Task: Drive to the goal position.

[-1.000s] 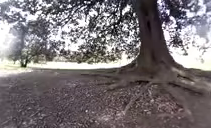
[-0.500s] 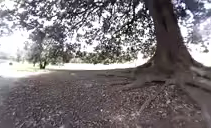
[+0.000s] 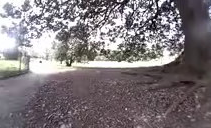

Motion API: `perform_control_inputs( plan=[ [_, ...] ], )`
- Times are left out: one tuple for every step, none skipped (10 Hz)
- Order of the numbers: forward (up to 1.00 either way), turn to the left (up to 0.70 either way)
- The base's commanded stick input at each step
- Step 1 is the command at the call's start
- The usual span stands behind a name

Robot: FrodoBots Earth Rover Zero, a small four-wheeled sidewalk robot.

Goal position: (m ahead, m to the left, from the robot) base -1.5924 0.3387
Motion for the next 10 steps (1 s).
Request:
perform_control_inputs(
  plan=[
    [0.2,0.41],
    [0.38,0.61],
    [0.59,0.54],
    [0.7,0.2],
    [0.7,0.02],
    [0.7,0.01],
    [0.7,0.01],
    [0.7,0.01],
    [0.7,0.01],
    [0.7,0.01]
  ],
)
